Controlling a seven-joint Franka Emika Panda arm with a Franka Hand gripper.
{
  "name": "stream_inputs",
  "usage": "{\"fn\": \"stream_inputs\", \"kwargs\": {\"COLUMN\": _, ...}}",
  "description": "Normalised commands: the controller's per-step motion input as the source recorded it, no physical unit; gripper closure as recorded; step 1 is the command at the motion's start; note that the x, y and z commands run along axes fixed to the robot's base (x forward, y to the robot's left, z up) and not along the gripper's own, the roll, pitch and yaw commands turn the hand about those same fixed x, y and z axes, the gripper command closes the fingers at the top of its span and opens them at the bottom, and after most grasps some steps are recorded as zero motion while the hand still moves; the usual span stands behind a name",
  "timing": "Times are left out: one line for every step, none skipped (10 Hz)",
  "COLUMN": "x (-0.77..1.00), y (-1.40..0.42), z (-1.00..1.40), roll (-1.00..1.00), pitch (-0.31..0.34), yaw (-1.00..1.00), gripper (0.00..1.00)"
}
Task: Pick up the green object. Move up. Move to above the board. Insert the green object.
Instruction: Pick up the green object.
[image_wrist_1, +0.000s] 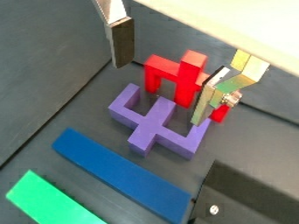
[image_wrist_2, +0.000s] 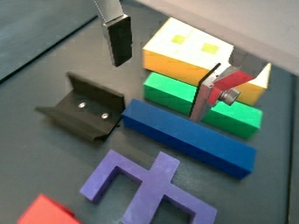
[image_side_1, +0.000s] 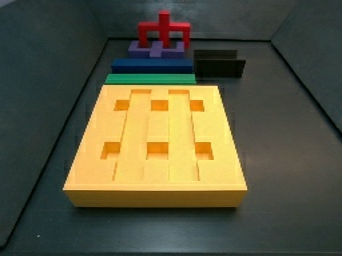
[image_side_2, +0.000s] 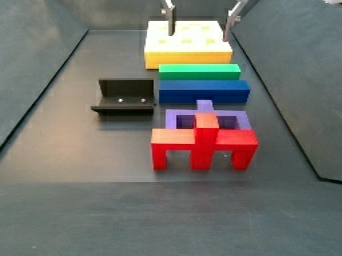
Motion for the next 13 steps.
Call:
{"fn": "stream_inputs", "kwargs": {"x": -0.02, "y": -0.12, "z": -0.15, "roll": -0.19, "pitch": -0.259, "yaw": -0.88, "gripper": 0.0}}
{"fn": "stream_inputs", "kwargs": {"x": 0.0, "y": -0.45, "z": -0.24, "roll": -0.01, "pitch": -0.156, "yaw": -0.75, "gripper": 0.0}}
{"fn": "stream_inputs", "kwargs": {"x": 0.0, "y": -0.54, "z": -0.26, "roll": 0.0, "pitch": -0.129, "yaw": -0.71, "gripper": 0.0}}
{"fn": "stream_inputs", "kwargs": {"x": 0.0, "y": -0.54, "z": -0.26, "roll": 0.0, "pitch": -0.136, "yaw": -0.71, "gripper": 0.0}}
{"fn": "stream_inputs", "kwargs": {"x": 0.0, "y": -0.53, "z": -0.23, "roll": 0.0, "pitch": -0.126, "yaw": -0.73, "gripper": 0.0}}
{"fn": "stream_inputs", "kwargs": {"x": 0.0, "y": -0.43, "z": -0.19, "roll": 0.0, "pitch": -0.097, "yaw": -0.82, "gripper": 0.0}}
{"fn": "stream_inputs", "kwargs": {"x": 0.0, "y": -0.29, "z": -0.18, "roll": 0.0, "pitch": -0.063, "yaw": -0.93, "gripper": 0.0}}
{"fn": "stream_inputs", "kwargs": {"x": 0.0, "y": -0.28, "z": -0.19, "roll": 0.0, "pitch": -0.057, "yaw": -0.93, "gripper": 0.0}}
{"fn": "stream_inputs", "kwargs": {"x": 0.0, "y": -0.28, "z": -0.19, "roll": 0.0, "pitch": -0.057, "yaw": -0.93, "gripper": 0.0}}
{"fn": "stream_inputs", "kwargs": {"x": 0.0, "y": -0.27, "z": -0.18, "roll": 0.0, "pitch": -0.051, "yaw": -0.94, "gripper": 0.0}}
{"fn": "stream_inputs", "kwargs": {"x": 0.0, "y": -0.27, "z": -0.19, "roll": 0.0, "pitch": -0.044, "yaw": -0.95, "gripper": 0.0}}
{"fn": "stream_inputs", "kwargs": {"x": 0.0, "y": -0.25, "z": -0.18, "roll": 0.0, "pitch": 0.0, "yaw": -0.97, "gripper": 0.0}}
{"fn": "stream_inputs", "kwargs": {"x": 0.0, "y": -0.4, "z": -0.39, "roll": 0.03, "pitch": -0.026, "yaw": -0.85, "gripper": 0.0}}
